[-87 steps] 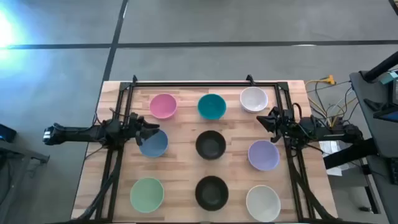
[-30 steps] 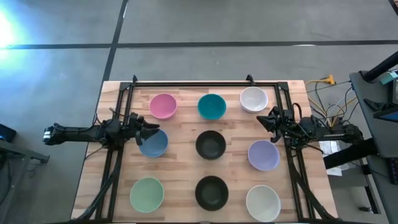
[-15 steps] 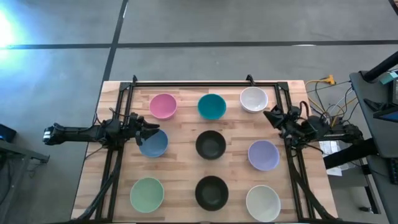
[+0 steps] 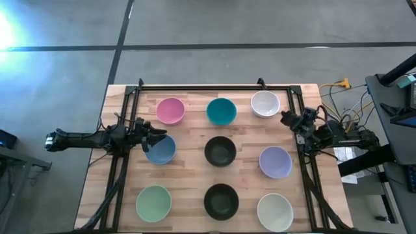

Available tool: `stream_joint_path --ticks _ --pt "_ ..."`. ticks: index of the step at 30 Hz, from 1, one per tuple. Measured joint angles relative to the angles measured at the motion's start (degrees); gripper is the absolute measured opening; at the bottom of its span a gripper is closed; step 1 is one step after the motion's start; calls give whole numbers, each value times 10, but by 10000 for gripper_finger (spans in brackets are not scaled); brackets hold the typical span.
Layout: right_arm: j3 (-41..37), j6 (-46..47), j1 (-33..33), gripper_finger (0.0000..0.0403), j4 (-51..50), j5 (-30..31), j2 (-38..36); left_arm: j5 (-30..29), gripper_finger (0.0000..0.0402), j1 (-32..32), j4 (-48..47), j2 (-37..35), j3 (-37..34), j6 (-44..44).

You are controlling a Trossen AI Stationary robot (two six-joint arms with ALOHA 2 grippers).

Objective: Nest bowls inside each other
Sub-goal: Stack the top white bowl on the top black bowl

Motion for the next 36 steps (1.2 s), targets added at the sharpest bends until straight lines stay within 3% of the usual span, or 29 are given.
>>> stream_joint_path --ticks 2,5,10,14,17,24,26,28,32,36 --pt "0 -12 0 9 38 38 0 -23 159 0 0 0 0 18" --pt "0 -31 0 9 83 77 0 -141 159 0 23 0 0 47" --pt "0 -32 0 9 124 98 0 -297 159 0 180 0 0 -142" --pt "1 -36 0 9 169 146 12 -508 159 1 309 -1 0 -163" --pt "21 -64 0 9 170 195 30 -563 159 0 394 -2 0 -146" --pt "91 -191 0 9 162 222 124 -564 159 1 480 -3 0 -5" --pt "115 -232 0 9 156 222 162 -595 159 1 484 -3 4 -11" --pt "142 -277 0 9 156 221 204 -591 159 2 483 1 15 -40" --pt "208 -364 0 9 154 201 291 -465 159 5 483 41 68 -44" --pt "282 -403 0 9 154 191 366 -318 159 5 484 137 169 5"
